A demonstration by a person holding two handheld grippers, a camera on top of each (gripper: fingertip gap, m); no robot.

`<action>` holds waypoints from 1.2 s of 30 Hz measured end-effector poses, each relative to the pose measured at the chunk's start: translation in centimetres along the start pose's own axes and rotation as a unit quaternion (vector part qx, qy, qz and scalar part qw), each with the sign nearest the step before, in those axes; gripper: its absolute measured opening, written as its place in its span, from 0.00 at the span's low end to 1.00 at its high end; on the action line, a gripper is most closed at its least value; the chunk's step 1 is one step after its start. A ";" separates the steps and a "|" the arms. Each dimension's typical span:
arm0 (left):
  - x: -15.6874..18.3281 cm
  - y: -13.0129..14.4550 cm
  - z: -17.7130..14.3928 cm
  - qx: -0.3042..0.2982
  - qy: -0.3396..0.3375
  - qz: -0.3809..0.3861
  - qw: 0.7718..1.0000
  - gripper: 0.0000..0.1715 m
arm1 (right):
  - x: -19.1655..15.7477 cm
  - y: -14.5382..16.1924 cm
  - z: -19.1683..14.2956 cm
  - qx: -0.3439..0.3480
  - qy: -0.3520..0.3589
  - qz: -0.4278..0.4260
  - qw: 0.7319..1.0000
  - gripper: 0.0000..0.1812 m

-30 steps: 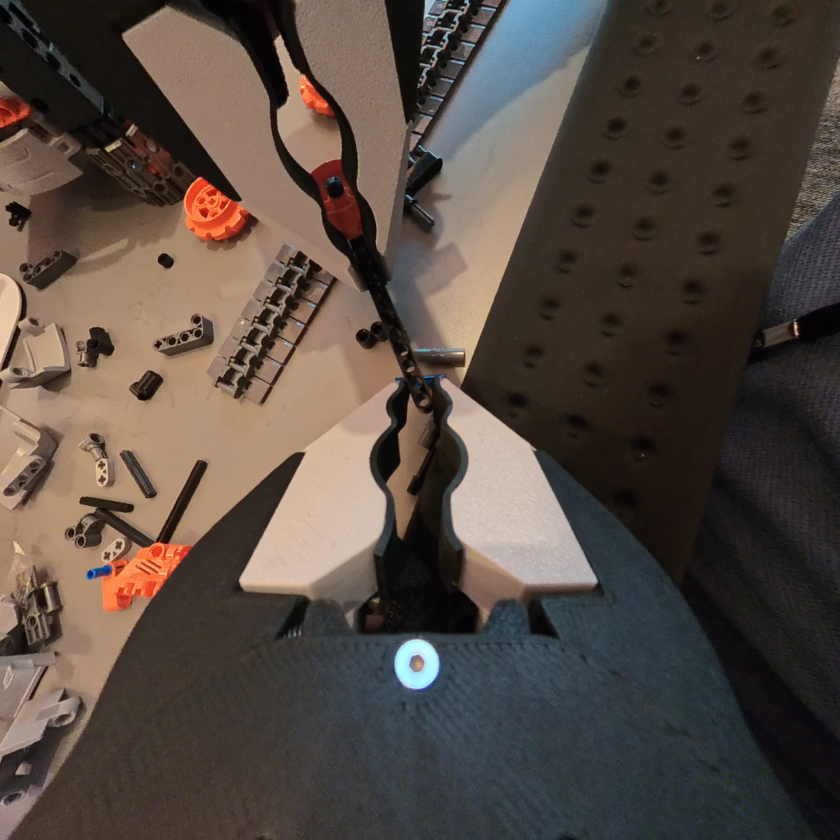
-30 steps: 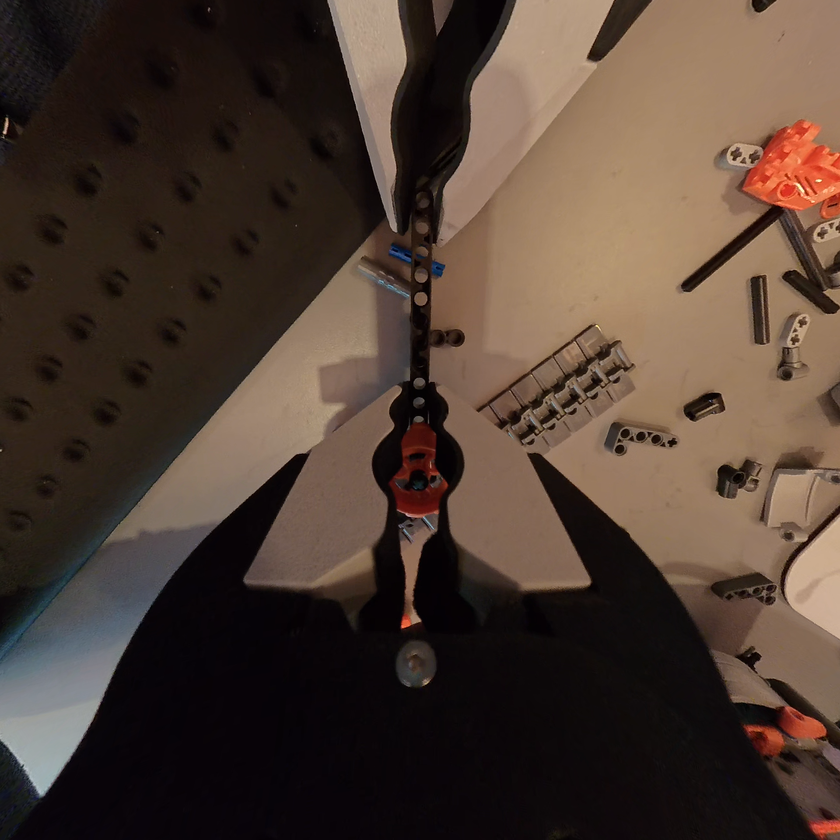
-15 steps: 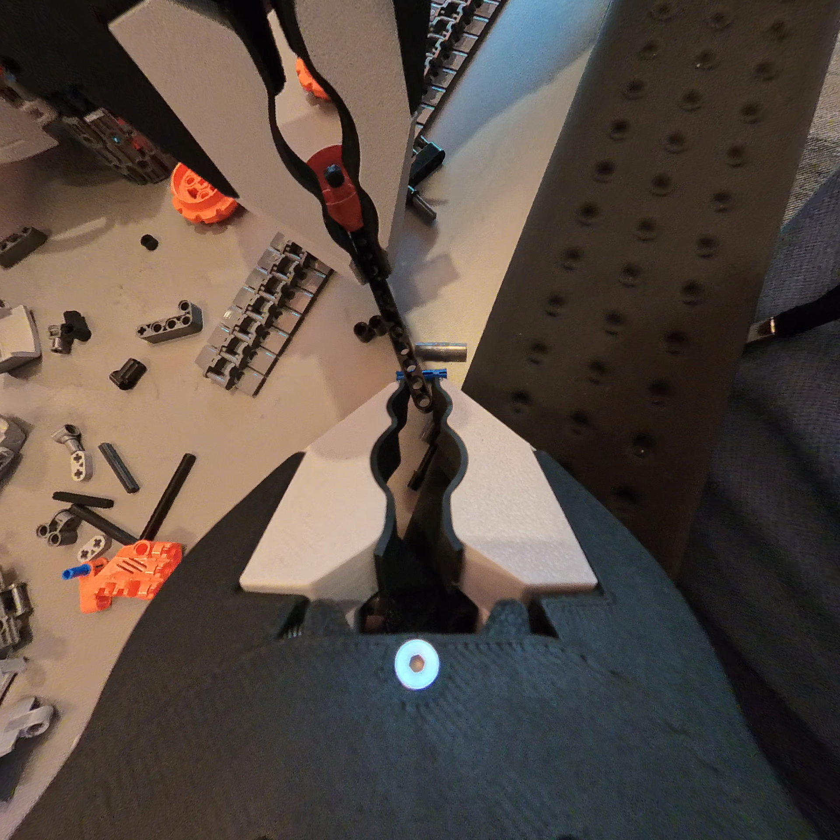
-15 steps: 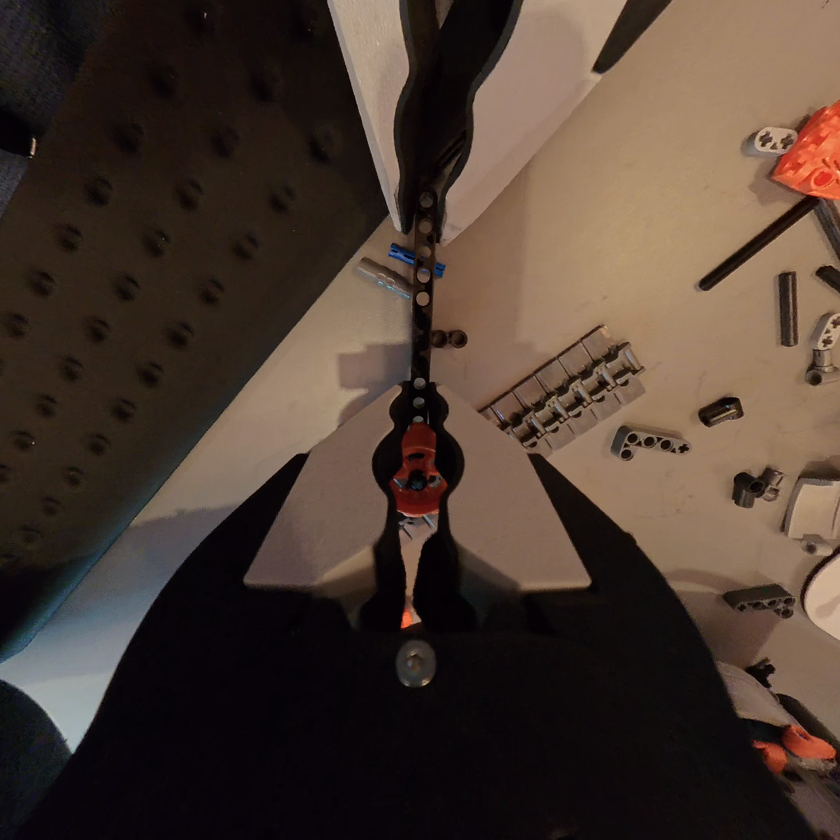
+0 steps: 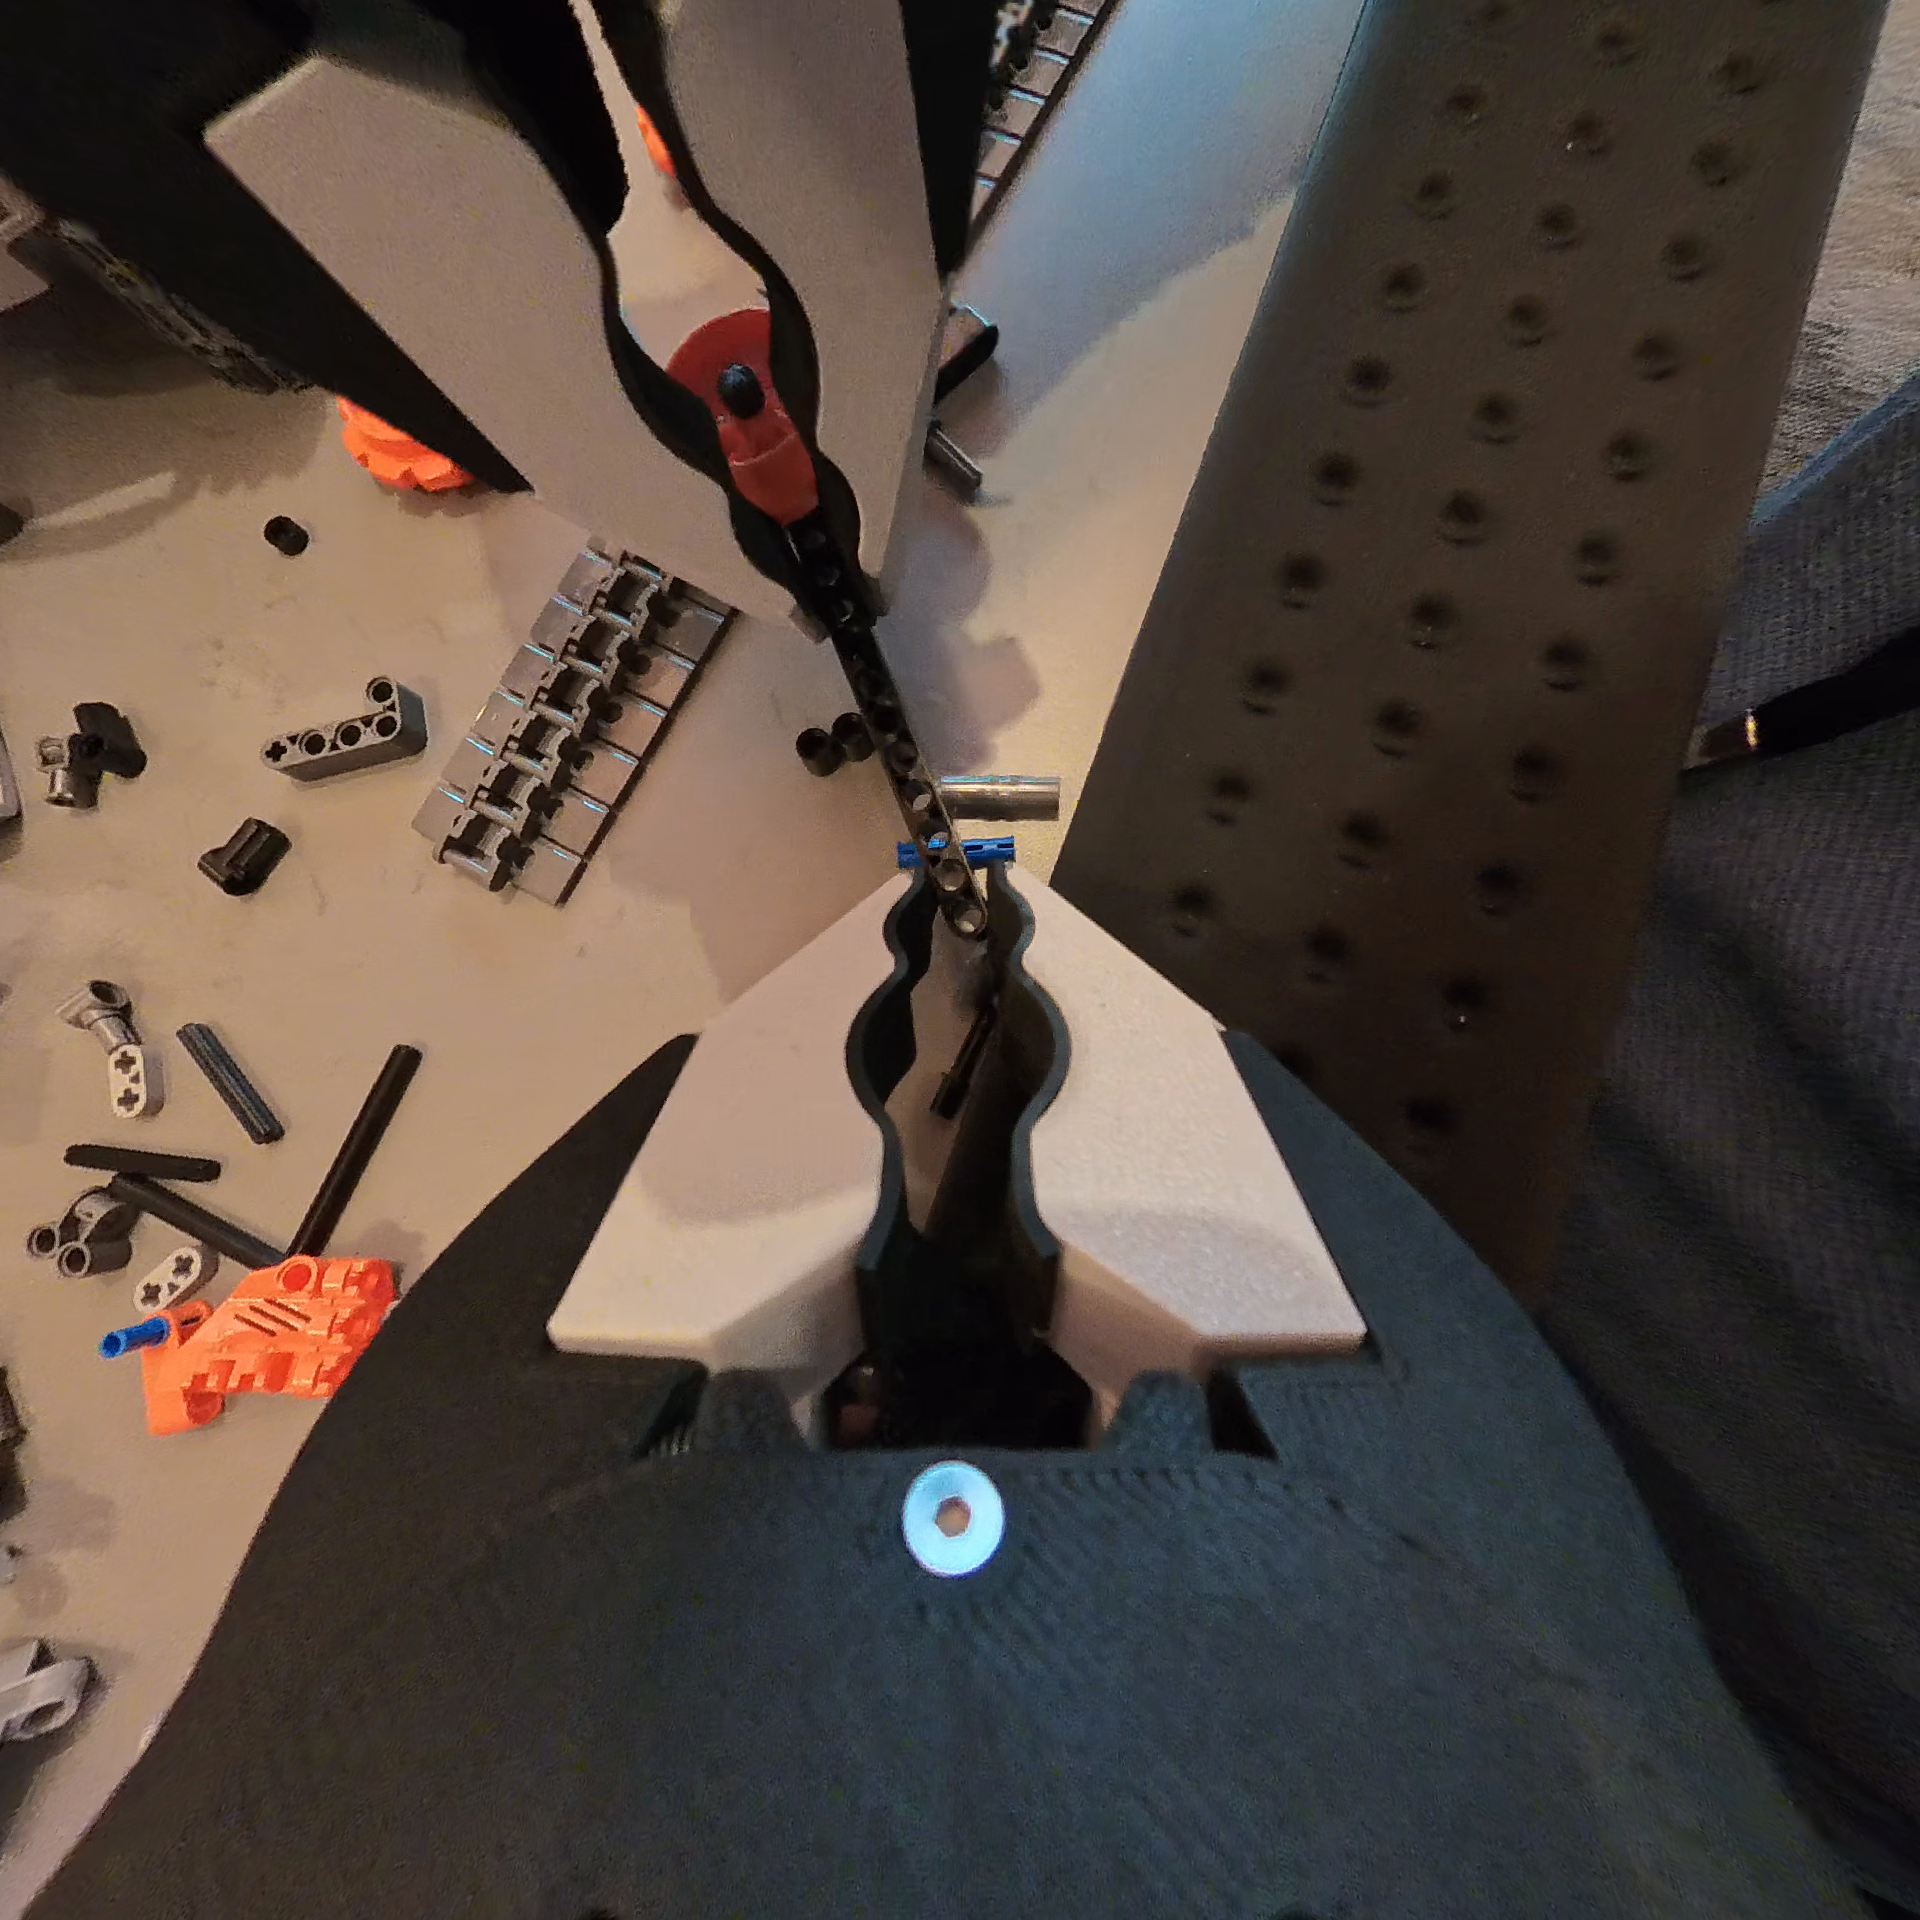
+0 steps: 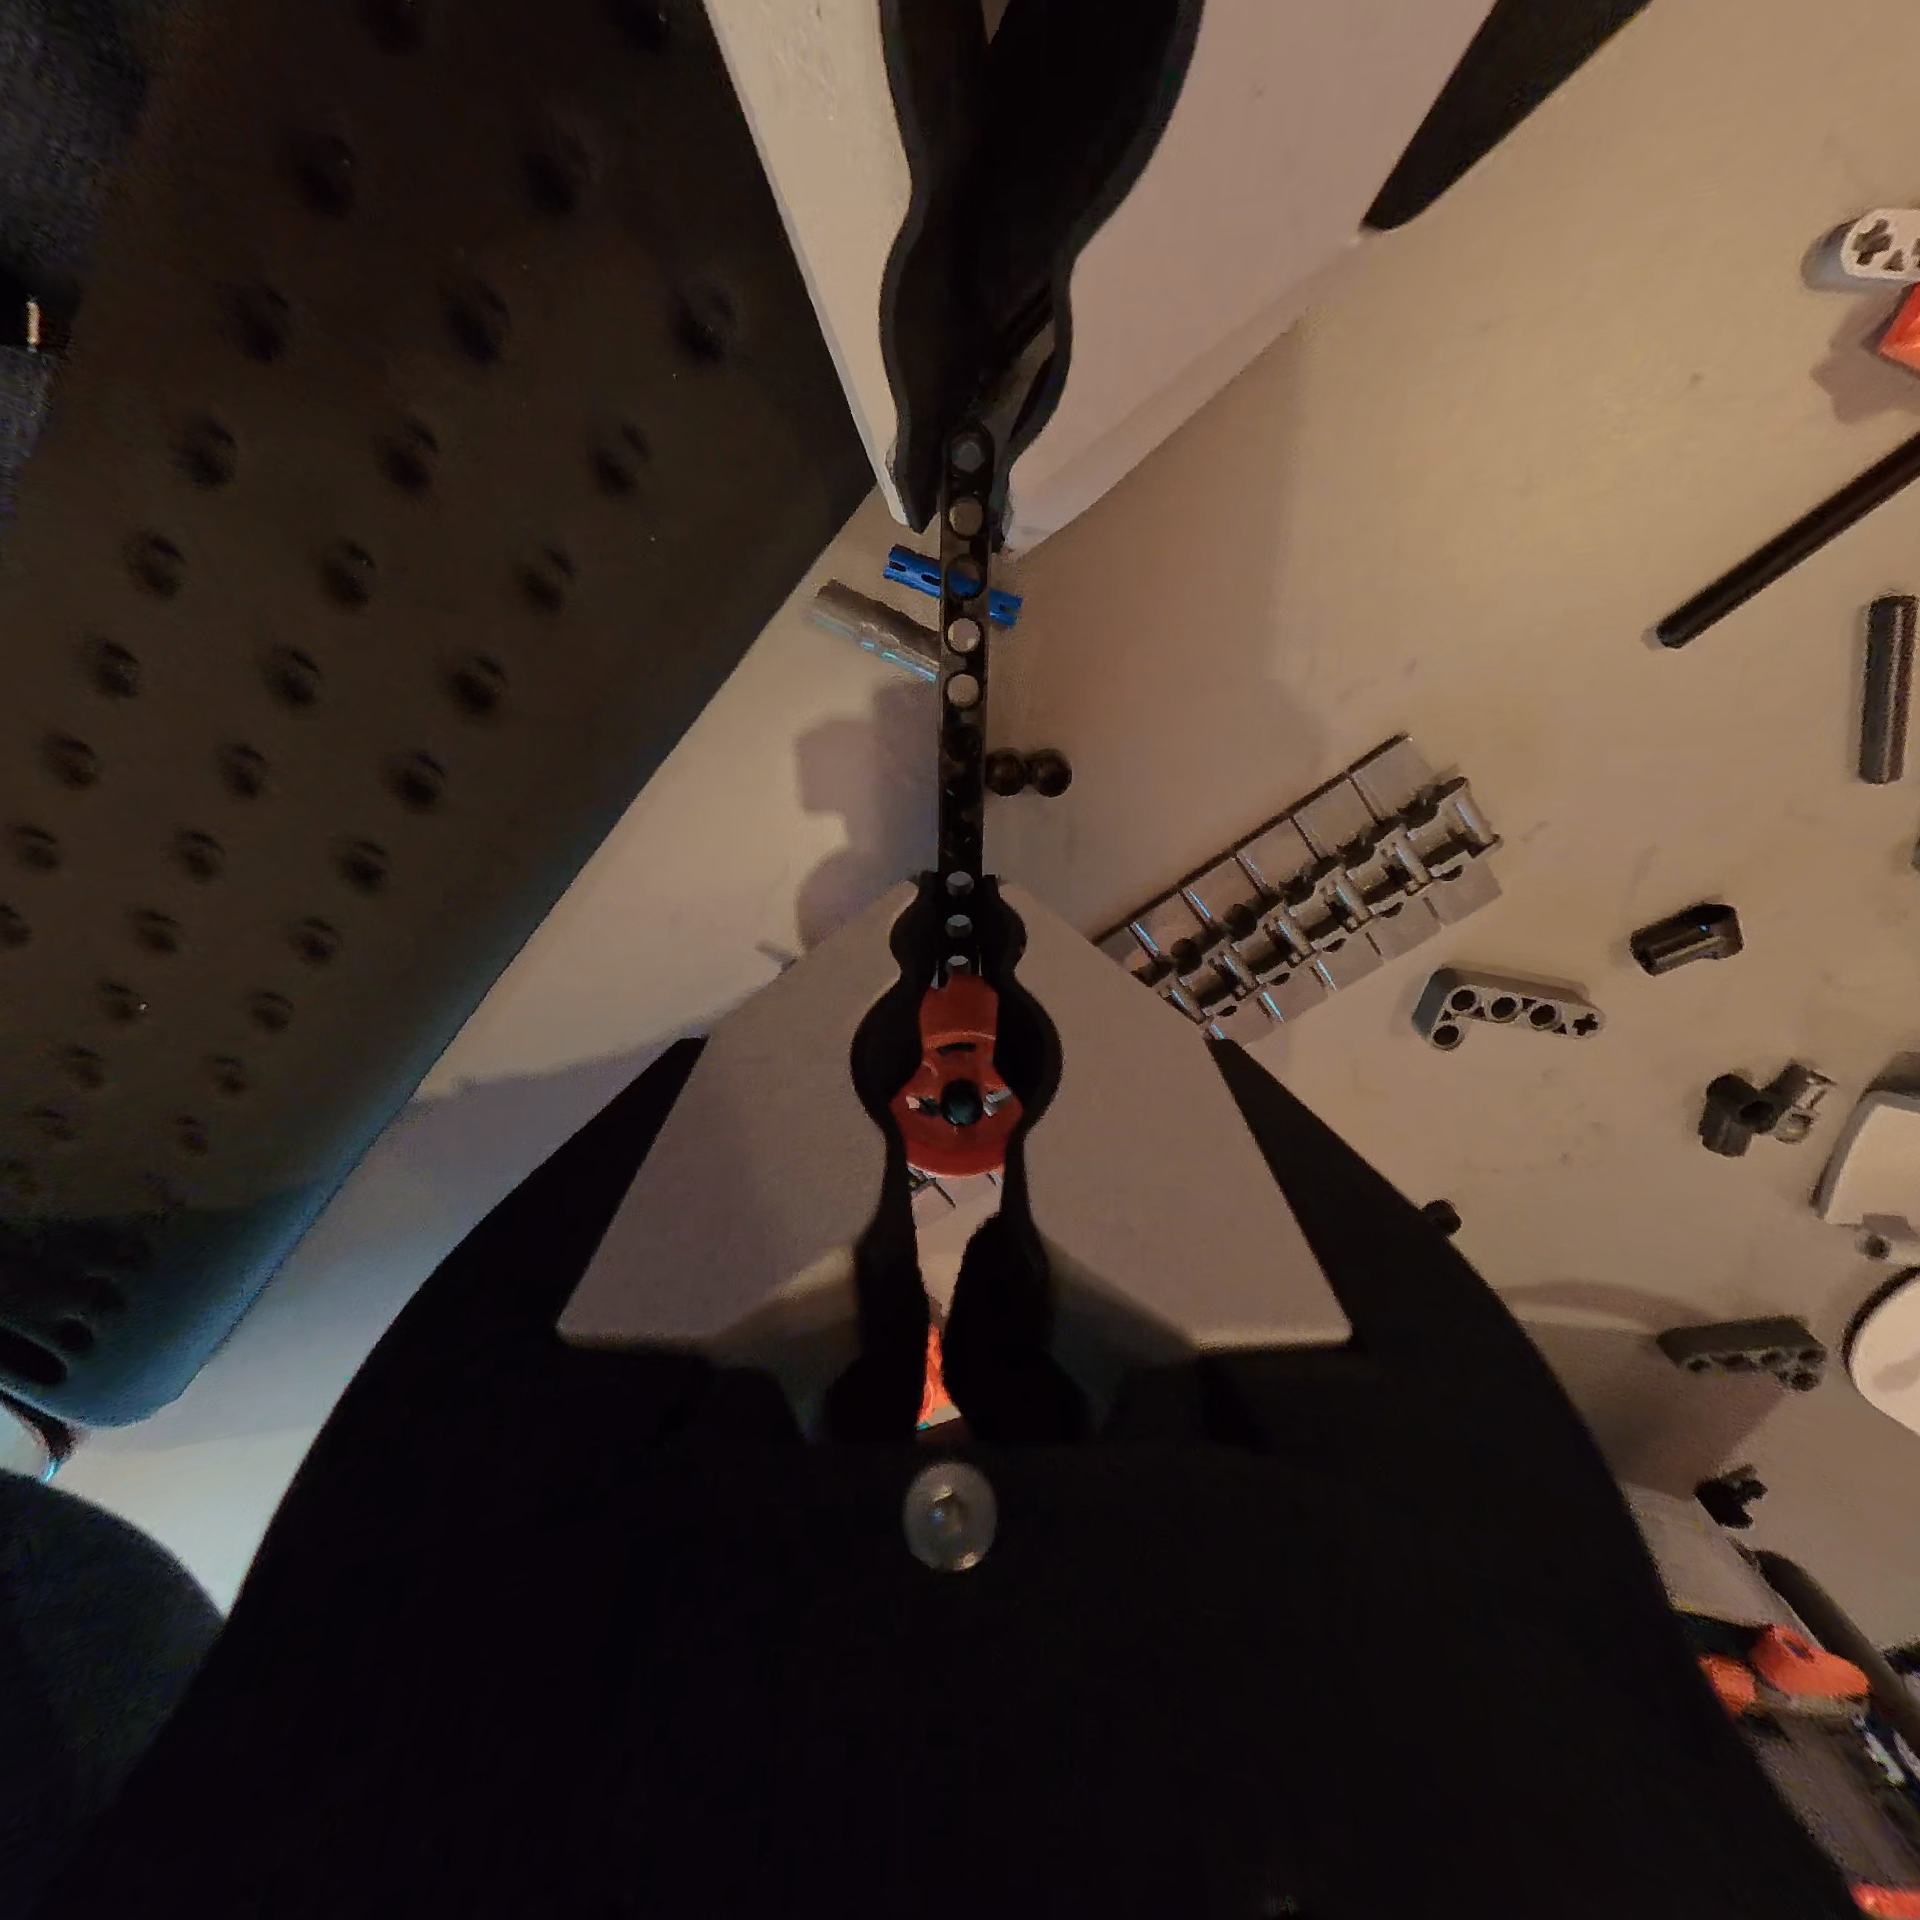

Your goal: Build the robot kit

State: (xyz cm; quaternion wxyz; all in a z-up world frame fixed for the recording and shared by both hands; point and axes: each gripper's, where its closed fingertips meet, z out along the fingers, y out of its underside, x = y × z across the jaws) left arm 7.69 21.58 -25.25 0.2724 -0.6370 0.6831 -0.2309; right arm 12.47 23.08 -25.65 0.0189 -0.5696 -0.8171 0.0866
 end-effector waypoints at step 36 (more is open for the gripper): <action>-0.5 -0.1 0.8 0.004 -0.001 0.045 0.999 0.01 | -0.6 0.3 0.9 -0.044 0.078 0.037 0.995 0.04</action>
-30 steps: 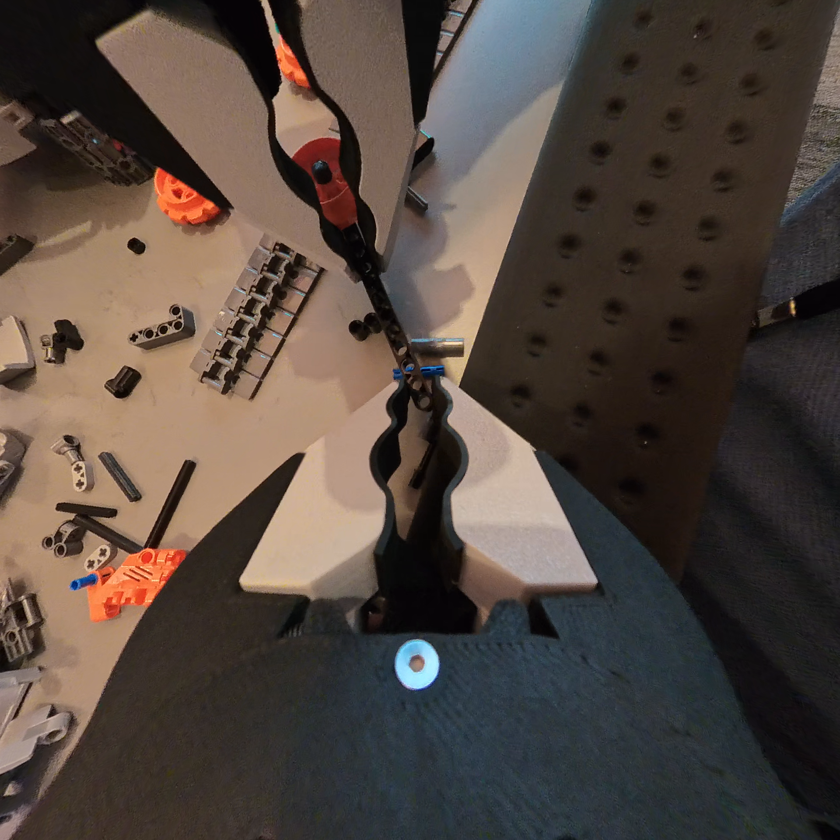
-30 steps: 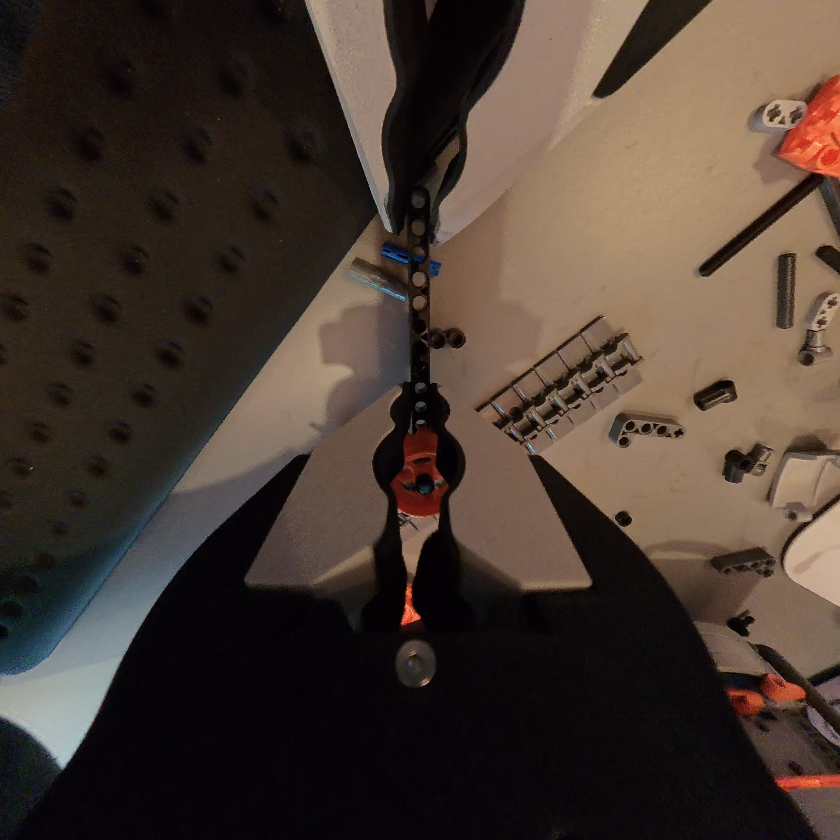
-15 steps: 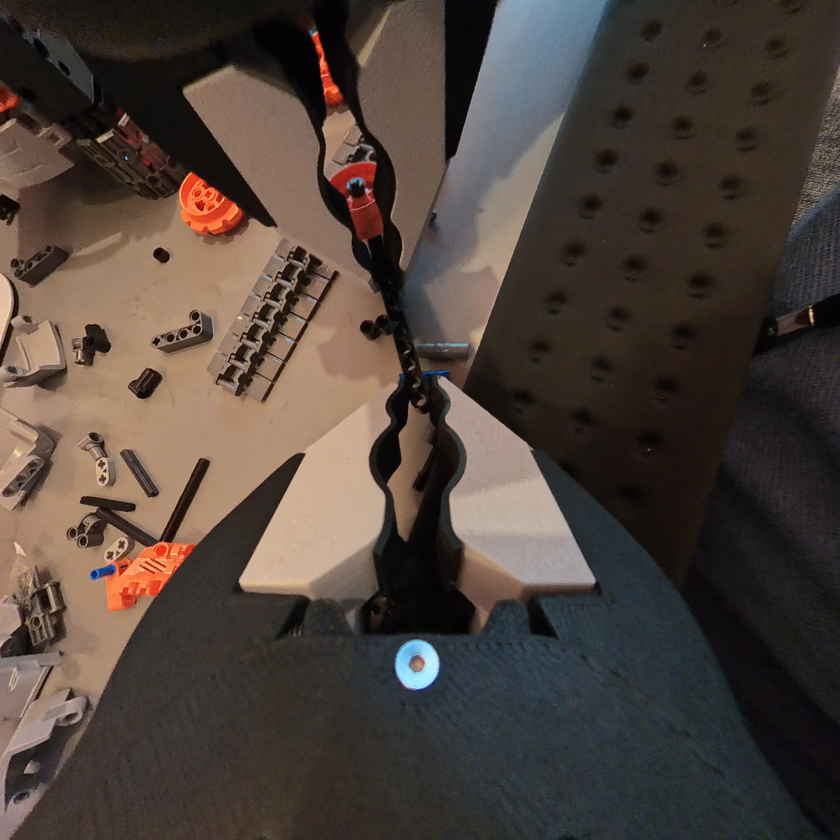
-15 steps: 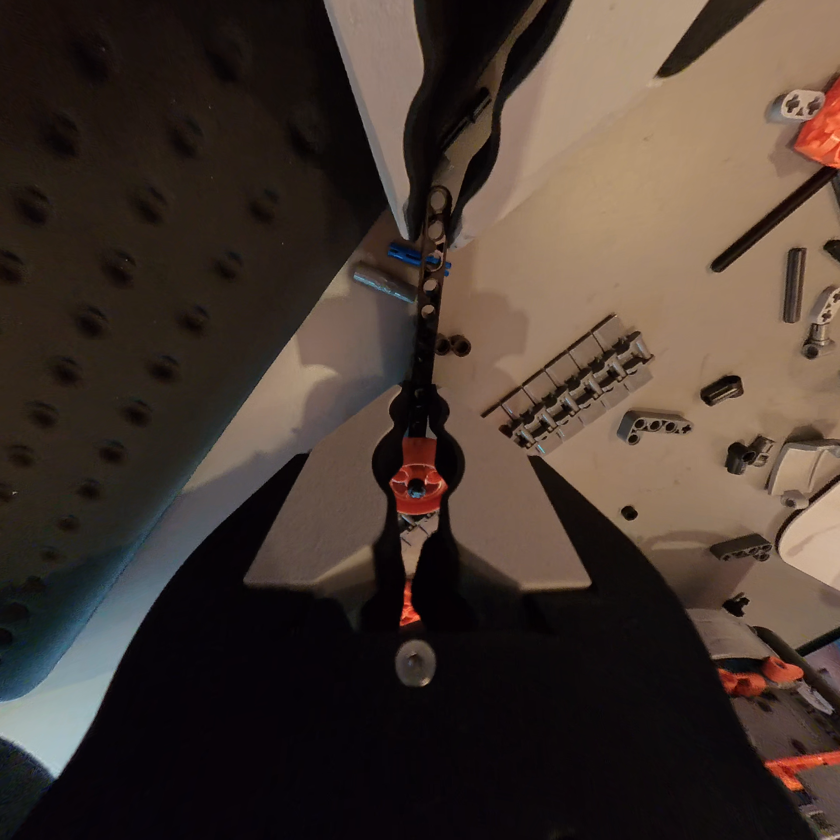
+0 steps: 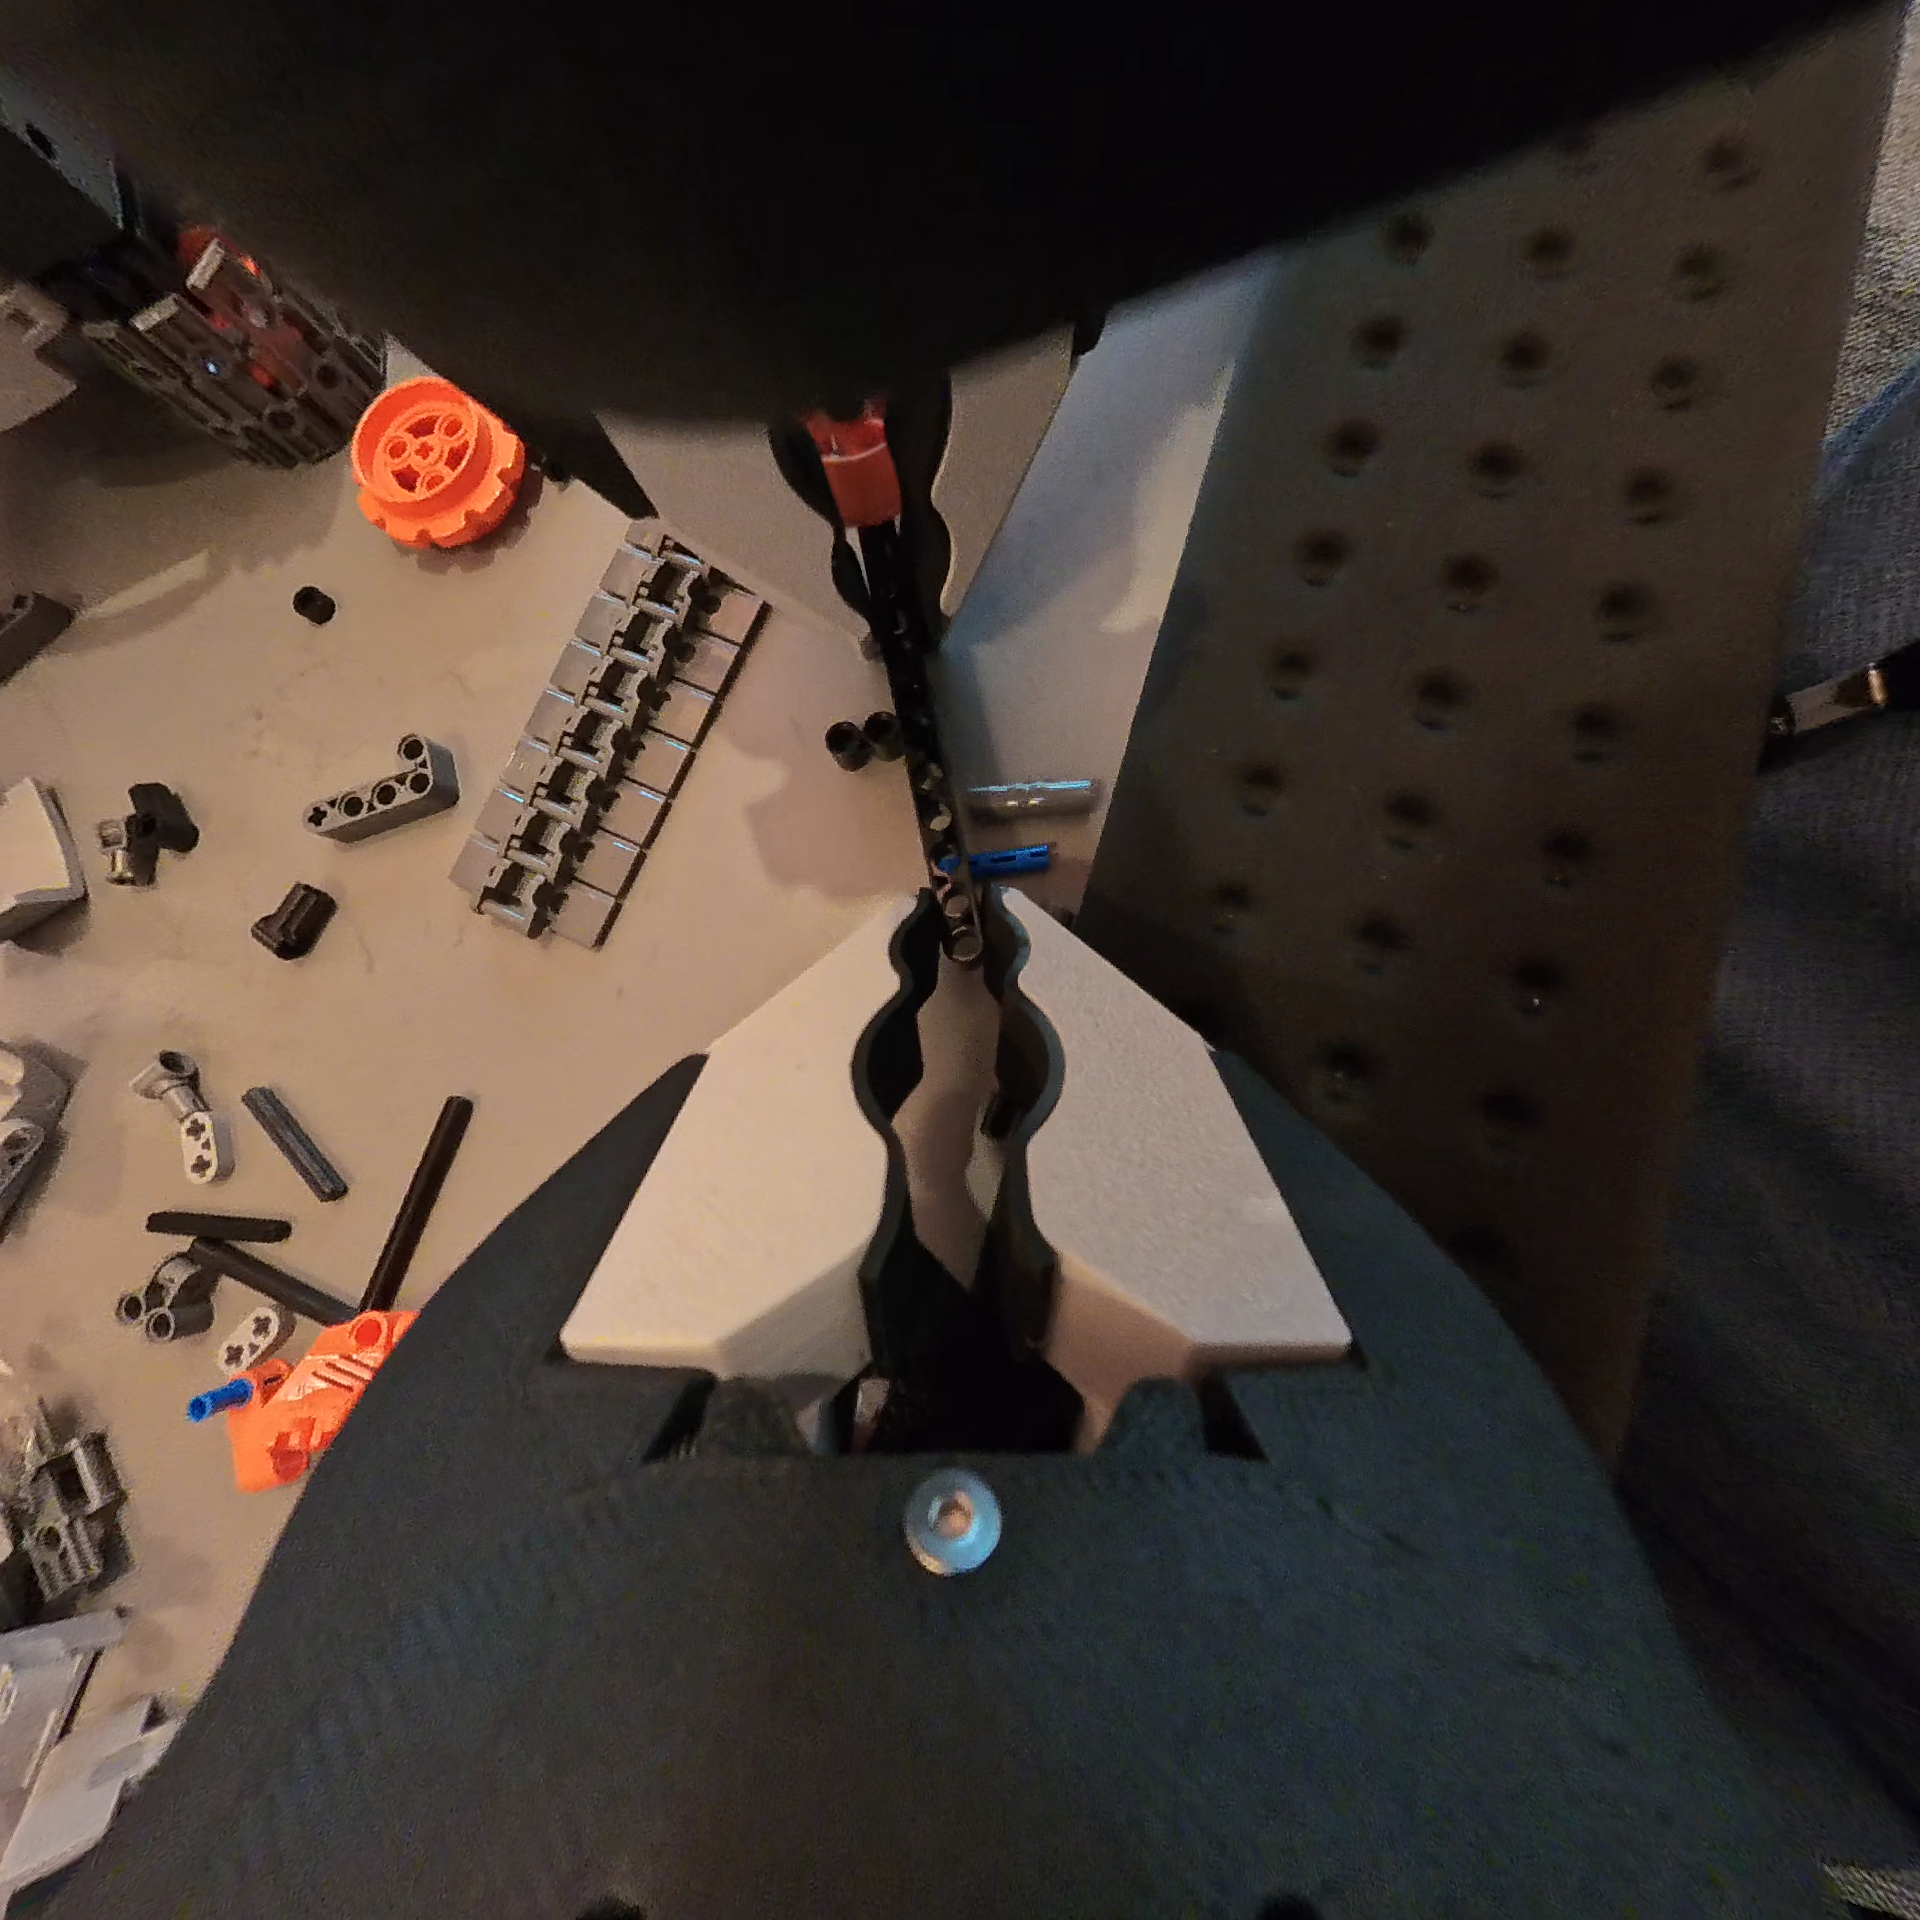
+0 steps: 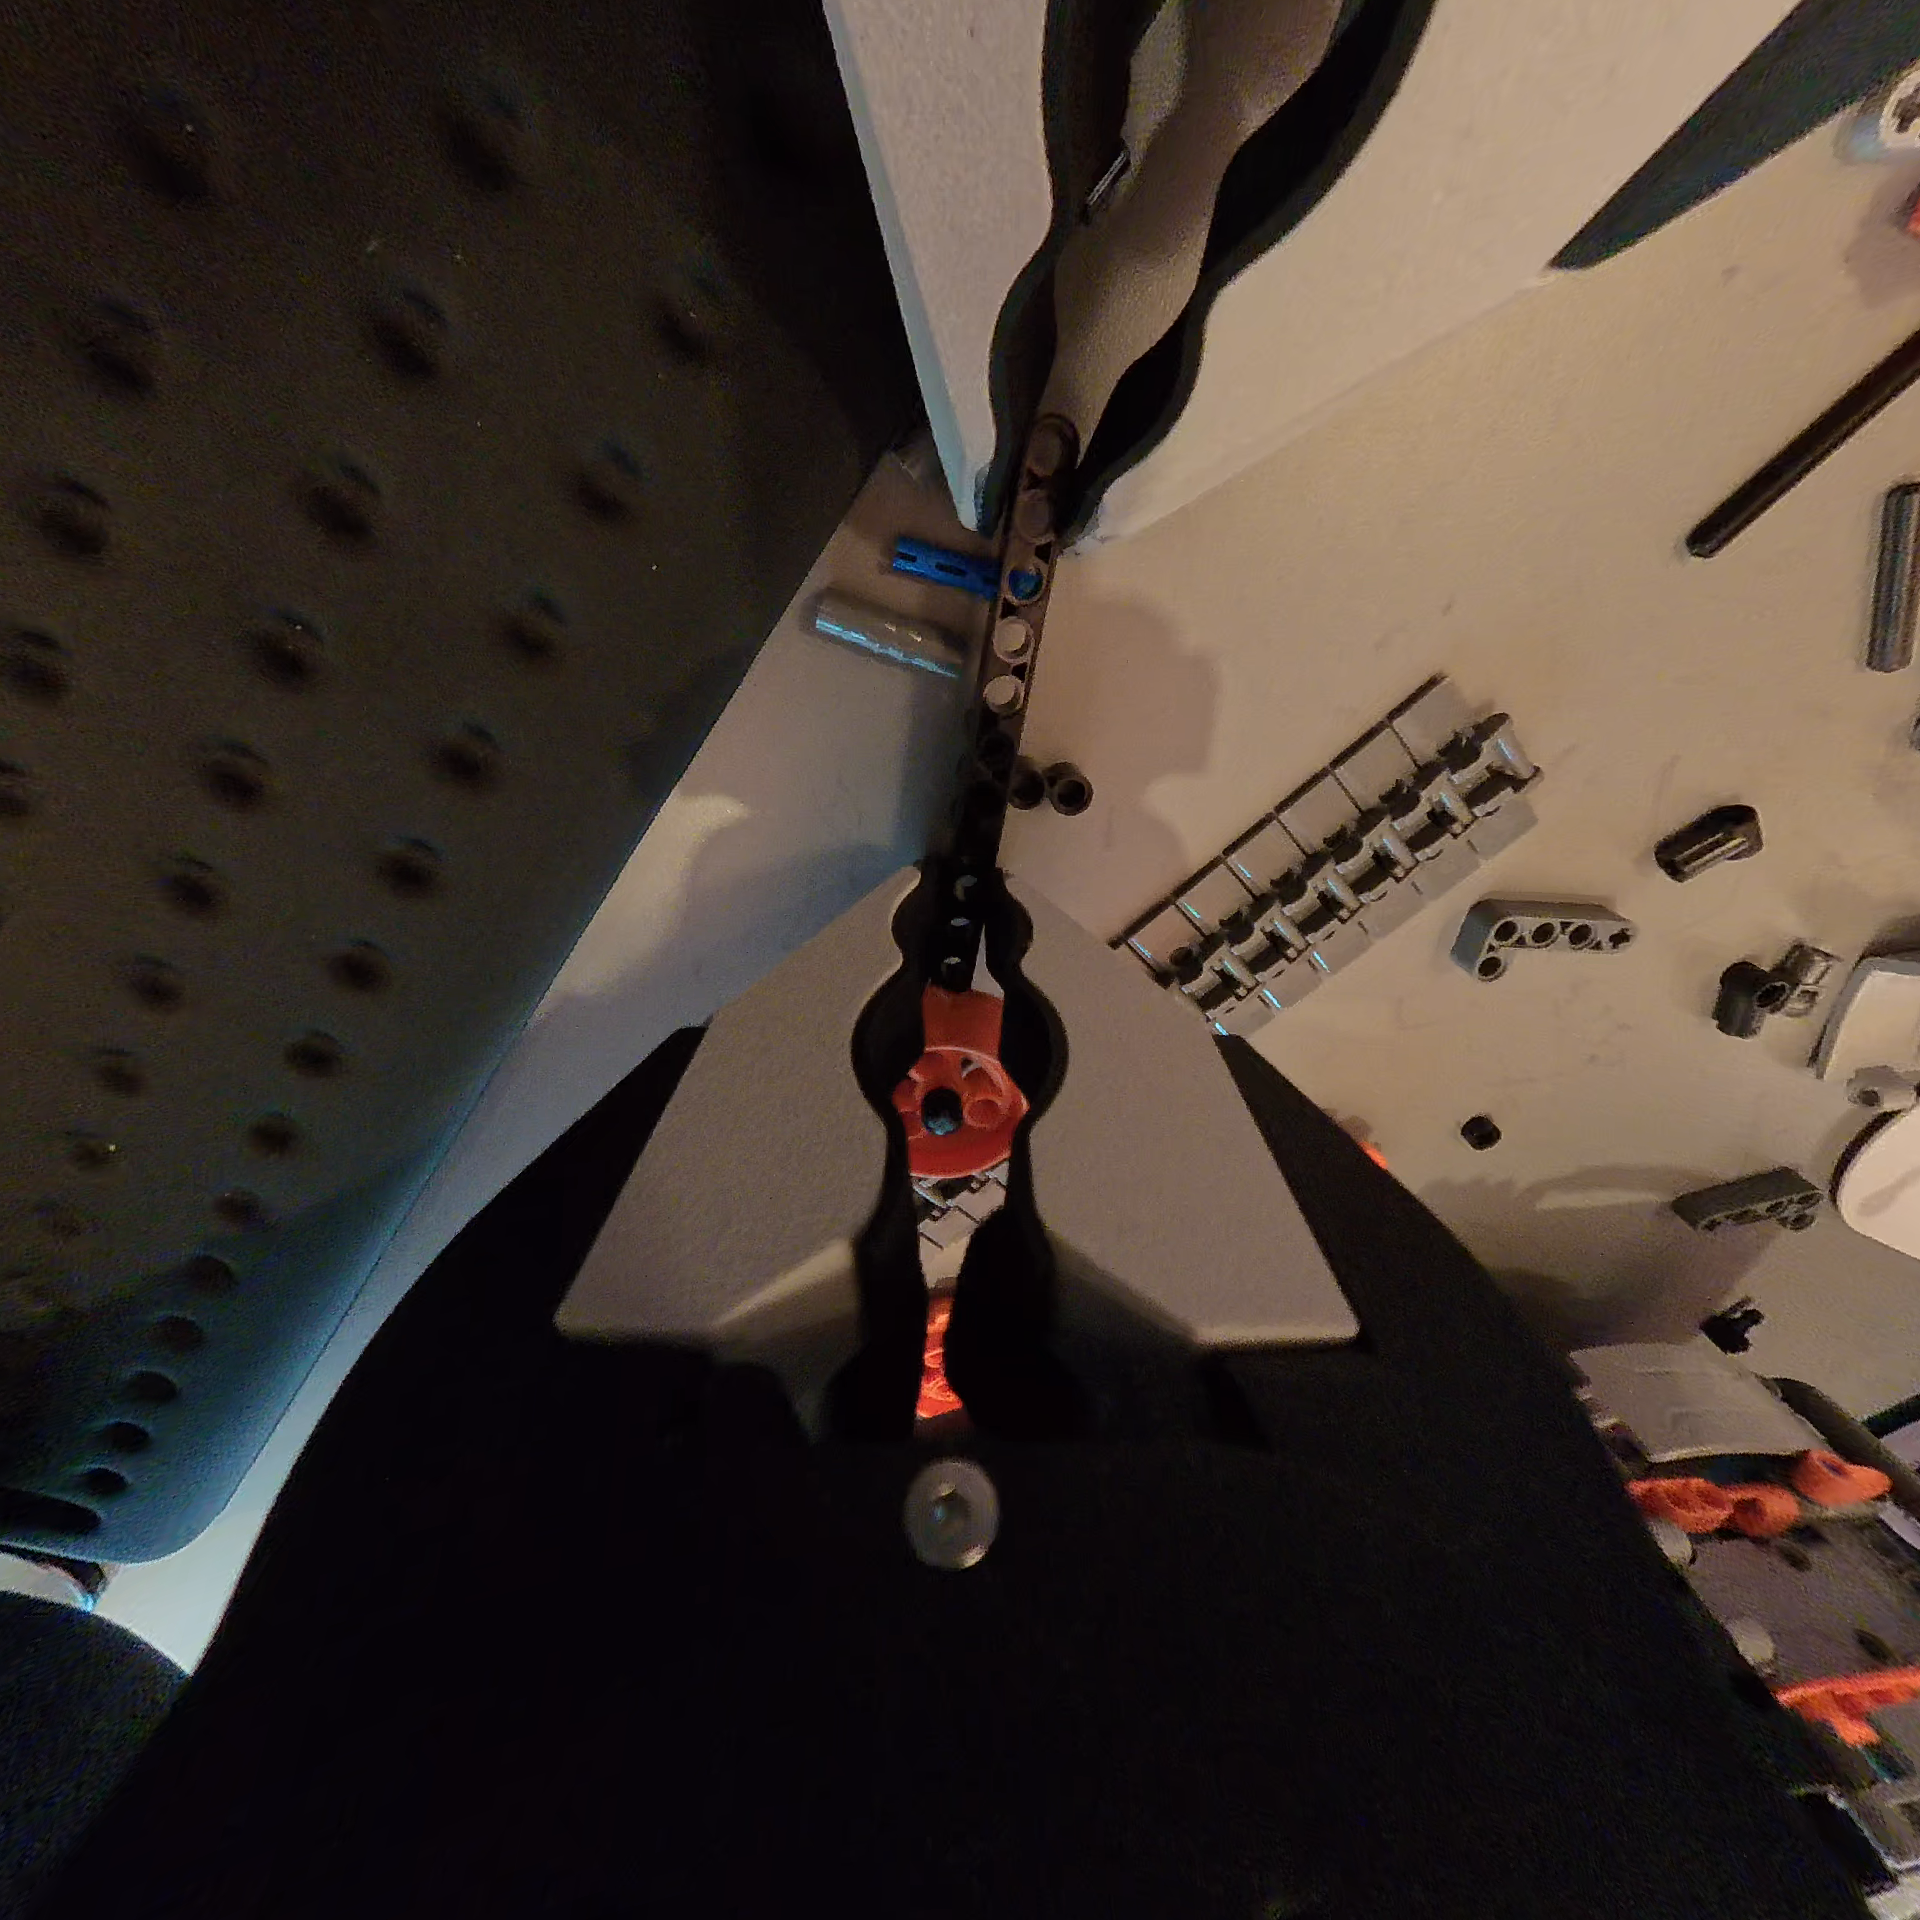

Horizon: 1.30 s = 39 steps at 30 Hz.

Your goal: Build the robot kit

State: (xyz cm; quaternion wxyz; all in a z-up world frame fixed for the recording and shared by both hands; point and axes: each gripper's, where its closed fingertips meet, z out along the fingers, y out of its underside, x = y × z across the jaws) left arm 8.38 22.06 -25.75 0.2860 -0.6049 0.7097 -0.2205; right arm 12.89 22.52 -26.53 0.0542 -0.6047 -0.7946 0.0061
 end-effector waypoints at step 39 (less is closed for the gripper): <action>-1.5 -1.8 0.3 -0.018 -0.104 0.070 0.992 0.04 | -0.7 5.5 -5.8 0.246 0.146 0.202 0.937 0.23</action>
